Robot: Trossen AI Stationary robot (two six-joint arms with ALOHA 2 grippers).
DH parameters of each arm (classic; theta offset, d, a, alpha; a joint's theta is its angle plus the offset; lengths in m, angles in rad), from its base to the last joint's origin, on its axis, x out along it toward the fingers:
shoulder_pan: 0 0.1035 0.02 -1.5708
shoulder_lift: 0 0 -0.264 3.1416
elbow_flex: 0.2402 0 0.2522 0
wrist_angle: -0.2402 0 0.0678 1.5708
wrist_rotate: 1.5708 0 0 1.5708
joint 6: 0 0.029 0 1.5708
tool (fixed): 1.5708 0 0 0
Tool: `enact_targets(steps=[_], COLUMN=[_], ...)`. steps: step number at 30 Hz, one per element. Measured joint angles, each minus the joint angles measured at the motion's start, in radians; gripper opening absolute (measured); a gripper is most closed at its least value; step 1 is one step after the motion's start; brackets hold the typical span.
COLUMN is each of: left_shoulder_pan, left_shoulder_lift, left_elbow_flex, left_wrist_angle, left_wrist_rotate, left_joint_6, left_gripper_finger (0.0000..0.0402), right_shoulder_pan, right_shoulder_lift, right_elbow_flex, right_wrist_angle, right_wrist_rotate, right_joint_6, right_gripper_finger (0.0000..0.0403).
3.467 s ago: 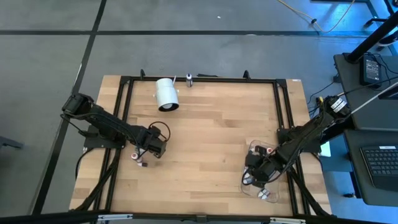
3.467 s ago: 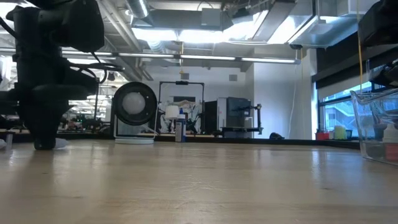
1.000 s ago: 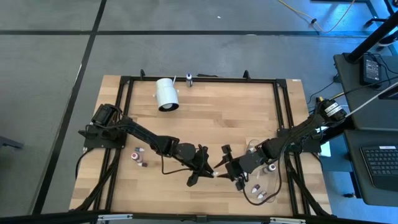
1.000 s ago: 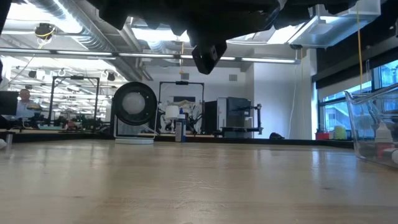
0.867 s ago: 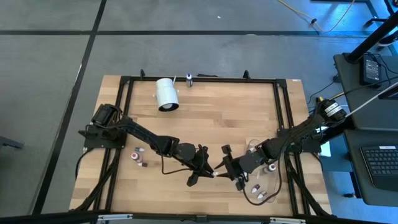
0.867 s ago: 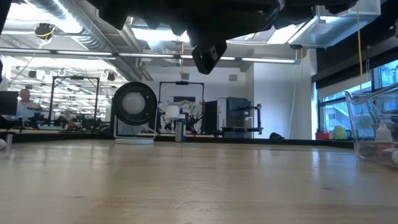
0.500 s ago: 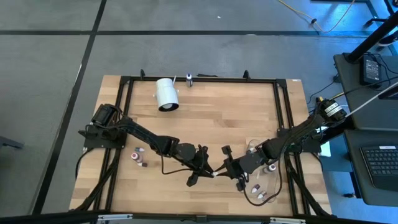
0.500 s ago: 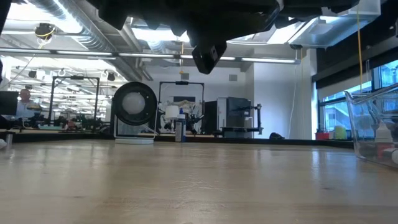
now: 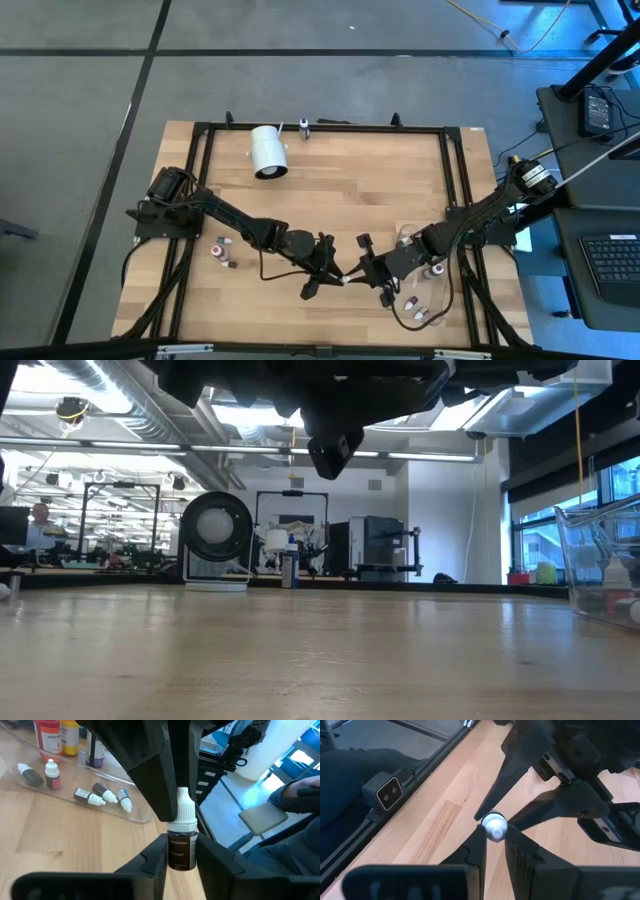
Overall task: Pick & Place food coloring
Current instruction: Put the small brown food coloring bottle into the transparent bin
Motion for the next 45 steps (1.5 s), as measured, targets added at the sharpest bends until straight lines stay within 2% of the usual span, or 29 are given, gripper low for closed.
enact_targets(steps=[8,13,19,27,38,42,45], left_shoulder_pan=[0.0,0.01,0.039,0.06,0.061,0.061,0.061], left_shoulder_lift=[-0.001,-0.001,-0.001,-0.001,-0.001,-0.001,-0.001], left_elbow_flex=[0.0,0.0,0.0,0.0,0.0,0.0,0.0], left_wrist_angle=[-0.003,-0.092,-0.136,-0.266,-0.296,-0.294,-0.293], left_wrist_rotate=[-0.054,-0.051,-0.043,-0.045,-0.044,-0.045,-0.045], left_joint_6=[-0.003,0.011,-0.004,-0.03,-0.028,-0.027,-0.027], left_gripper_finger=[0.0176,0.02,0.0204,0.0203,0.0205,0.0202,0.0201], right_shoulder_pan=[-0.001,0.0,0.004,0.009,0.094,0.154,0.179], right_shoulder_lift=[-0.001,-0.003,-0.015,-0.053,-0.059,-0.059,-0.059], right_elbow_flex=[0.0,0.0,0.01,0.137,0.315,0.313,0.266], right_wrist_angle=[-0.021,-0.092,-0.139,-0.541,-0.993,-1.082,-1.084], right_wrist_rotate=[0.003,0.003,0.003,0.008,-0.069,-0.069,-0.069], right_joint_6=[0.012,0.062,0.089,0.269,0.516,0.651,0.744], right_gripper_finger=[0.0059,0.006,0.0061,0.0061,0.0061,0.0061,0.0061])
